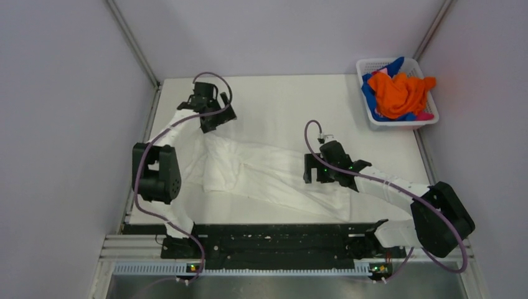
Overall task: Fold and stack the t-shirts
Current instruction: Rotate the tshirt 90 degrees
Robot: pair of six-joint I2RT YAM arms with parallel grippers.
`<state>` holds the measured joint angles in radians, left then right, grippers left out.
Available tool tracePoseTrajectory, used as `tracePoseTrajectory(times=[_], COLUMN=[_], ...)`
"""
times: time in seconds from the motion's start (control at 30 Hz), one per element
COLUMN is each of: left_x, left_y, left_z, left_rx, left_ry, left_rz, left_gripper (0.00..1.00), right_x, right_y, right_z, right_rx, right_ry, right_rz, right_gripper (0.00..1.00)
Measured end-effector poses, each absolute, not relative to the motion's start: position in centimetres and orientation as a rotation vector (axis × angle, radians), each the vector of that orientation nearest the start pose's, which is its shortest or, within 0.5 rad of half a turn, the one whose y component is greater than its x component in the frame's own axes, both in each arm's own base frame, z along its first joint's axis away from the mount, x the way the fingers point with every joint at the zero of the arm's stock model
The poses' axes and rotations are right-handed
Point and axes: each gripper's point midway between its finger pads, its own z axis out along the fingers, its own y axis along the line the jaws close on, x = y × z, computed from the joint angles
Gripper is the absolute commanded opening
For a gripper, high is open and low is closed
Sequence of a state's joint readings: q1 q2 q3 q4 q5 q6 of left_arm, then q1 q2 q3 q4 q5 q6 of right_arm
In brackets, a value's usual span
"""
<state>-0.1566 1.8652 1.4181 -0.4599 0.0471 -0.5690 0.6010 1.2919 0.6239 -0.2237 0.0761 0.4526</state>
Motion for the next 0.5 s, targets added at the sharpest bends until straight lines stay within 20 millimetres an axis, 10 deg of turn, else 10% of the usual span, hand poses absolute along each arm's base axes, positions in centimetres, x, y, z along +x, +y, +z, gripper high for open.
tracePoseTrajectory(times=[0.23, 0.5], left_x=[39.1, 33.8], left_y=[-9.0, -10.3], left_z=[16.8, 6.4], left_rx=[-0.526, -0.641], left_ry=[2.278, 2.551], left_rz=[-0.412, -0.453], left_gripper=[0.99, 0.99], right_x=[25.3, 26.0], right_y=[17.1, 17.0], right_z=[4.5, 4.7], right_rx=[-0.132, -0.1], right_ry=[2.475, 2.446], right_rz=[0.313, 0.293], right_gripper=[0.99, 0.99])
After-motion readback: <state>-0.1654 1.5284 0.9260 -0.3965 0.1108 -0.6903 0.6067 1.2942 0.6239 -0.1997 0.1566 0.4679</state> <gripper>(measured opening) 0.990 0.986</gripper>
